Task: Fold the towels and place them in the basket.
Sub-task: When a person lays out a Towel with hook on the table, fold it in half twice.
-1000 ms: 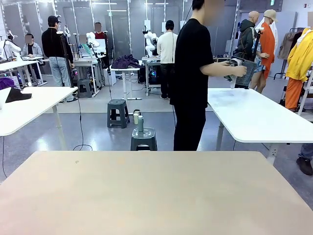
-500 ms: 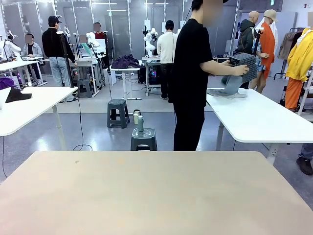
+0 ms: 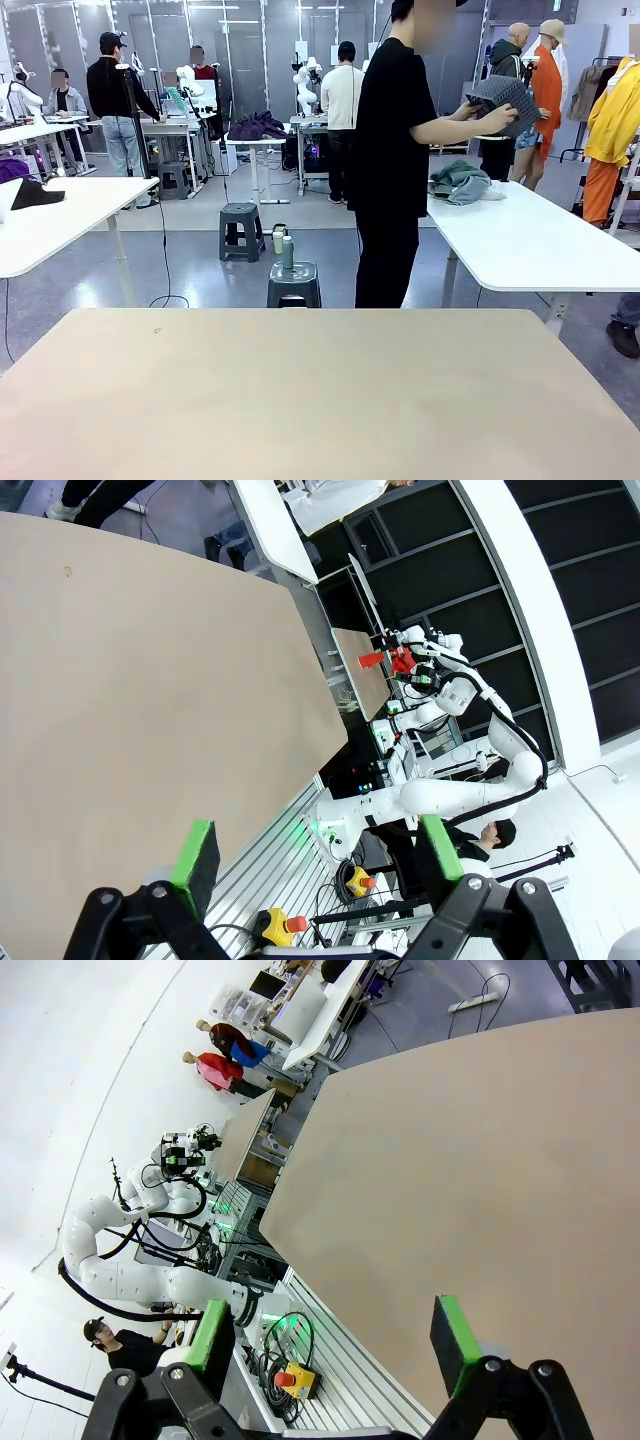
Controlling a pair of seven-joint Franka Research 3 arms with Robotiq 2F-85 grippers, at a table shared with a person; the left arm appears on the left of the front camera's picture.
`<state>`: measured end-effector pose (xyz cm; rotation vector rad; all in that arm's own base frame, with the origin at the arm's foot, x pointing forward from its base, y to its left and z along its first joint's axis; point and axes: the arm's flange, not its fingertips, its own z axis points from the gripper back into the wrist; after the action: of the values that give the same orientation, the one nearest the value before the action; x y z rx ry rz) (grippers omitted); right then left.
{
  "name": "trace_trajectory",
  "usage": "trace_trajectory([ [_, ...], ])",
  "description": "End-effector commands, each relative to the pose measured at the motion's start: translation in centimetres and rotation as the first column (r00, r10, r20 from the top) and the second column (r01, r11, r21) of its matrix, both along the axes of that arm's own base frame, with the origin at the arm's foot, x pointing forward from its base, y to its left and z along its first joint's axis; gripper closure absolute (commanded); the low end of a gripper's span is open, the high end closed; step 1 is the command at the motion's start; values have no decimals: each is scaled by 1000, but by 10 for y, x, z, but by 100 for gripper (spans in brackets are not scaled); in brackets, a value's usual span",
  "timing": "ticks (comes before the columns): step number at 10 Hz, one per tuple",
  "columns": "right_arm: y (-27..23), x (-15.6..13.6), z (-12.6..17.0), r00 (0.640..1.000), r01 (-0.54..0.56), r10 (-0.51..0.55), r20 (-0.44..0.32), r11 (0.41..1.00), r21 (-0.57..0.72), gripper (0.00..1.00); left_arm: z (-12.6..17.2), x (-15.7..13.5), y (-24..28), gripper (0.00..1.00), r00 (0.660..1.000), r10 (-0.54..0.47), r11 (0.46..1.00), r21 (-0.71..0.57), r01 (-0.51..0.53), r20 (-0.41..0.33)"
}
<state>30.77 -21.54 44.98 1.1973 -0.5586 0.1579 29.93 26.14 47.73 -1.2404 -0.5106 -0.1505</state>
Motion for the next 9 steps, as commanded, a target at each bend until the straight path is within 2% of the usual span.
trace_trajectory([
  [1, -1, 2, 0, 1000, -2, 2, 26, 1000, 8, 0, 0, -3, 1, 0, 1000, -18, 1000, -2, 18, 17],
  [9, -1, 2, 0, 1000, -2, 2, 26, 1000, 8, 0, 0, -3, 1, 0, 1000, -18, 1000, -2, 18, 17],
])
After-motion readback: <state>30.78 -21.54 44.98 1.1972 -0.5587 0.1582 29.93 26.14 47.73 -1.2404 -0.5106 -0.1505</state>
